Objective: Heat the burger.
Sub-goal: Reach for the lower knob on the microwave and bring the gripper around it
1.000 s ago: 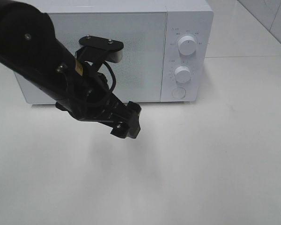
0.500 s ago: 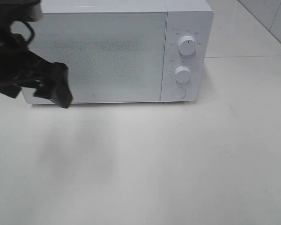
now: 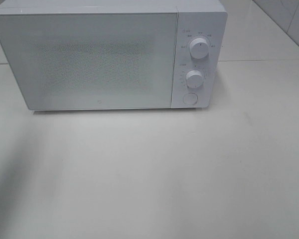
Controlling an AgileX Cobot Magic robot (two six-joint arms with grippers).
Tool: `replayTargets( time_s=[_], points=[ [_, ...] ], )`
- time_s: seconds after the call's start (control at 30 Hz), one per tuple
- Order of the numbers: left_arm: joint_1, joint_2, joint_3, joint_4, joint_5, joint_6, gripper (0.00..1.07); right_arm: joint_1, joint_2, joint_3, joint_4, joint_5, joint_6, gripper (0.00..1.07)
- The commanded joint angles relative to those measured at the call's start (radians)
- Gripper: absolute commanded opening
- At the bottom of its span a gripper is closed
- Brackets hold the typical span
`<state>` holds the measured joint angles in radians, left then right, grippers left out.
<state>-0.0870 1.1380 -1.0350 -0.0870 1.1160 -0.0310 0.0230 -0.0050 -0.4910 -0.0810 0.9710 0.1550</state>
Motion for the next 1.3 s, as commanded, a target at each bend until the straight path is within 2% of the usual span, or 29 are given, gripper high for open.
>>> replayTargets(
  time_s=[0.03, 0.1, 0.17, 0.2, 0.23, 0.3, 0.37, 0.4, 0.5, 0.7, 1.3],
  points=[
    [0.032, -0.052, 0.051, -0.001, 0.020, 0.008, 1.00, -0.006, -0.026, 0.001, 0.002, -0.008, -0.001, 0.76],
    [0.054, -0.134, 0.128, -0.001, 0.012, 0.031, 1.00, -0.006, -0.026, 0.001, 0.002, -0.008, -0.001, 0.76],
    [0.057, -0.156, 0.149, -0.001, 0.007, 0.031, 1.00, -0.006, -0.026, 0.001, 0.002, -0.008, -0.001, 0.76],
    [0.057, -0.210, 0.202, -0.001, -0.011, 0.031, 1.00, -0.006, -0.026, 0.001, 0.002, -0.008, -0.001, 0.76],
    [0.057, -0.210, 0.202, -0.001, -0.011, 0.031, 1.00, -0.006, -0.026, 0.001, 0.002, -0.008, -0.001, 0.76],
    [0.057, -0.287, 0.275, -0.010, -0.025, 0.031, 1.00, -0.006, -0.026, 0.001, 0.002, -0.008, -0.001, 0.76],
    [0.057, -0.309, 0.294, -0.010, -0.029, 0.031, 1.00, -0.006, -0.026, 0.001, 0.002, -0.008, -0.001, 0.76],
    [0.057, -0.363, 0.334, -0.009, -0.043, 0.031, 1.00, -0.006, -0.026, 0.001, 0.002, -0.008, -0.001, 0.76],
    [0.057, -0.388, 0.354, -0.007, -0.048, 0.038, 1.00, -0.006, -0.026, 0.001, 0.002, -0.008, -0.001, 0.76],
    [0.057, -0.563, 0.481, -0.010, -0.080, 0.111, 1.00, -0.006, -0.026, 0.001, 0.002, -0.008, -0.001, 0.76],
    [0.057, -0.939, 0.518, -0.024, -0.046, 0.113, 1.00, -0.006, -0.026, 0.001, 0.002, -0.008, -0.001, 0.76]
  ],
)
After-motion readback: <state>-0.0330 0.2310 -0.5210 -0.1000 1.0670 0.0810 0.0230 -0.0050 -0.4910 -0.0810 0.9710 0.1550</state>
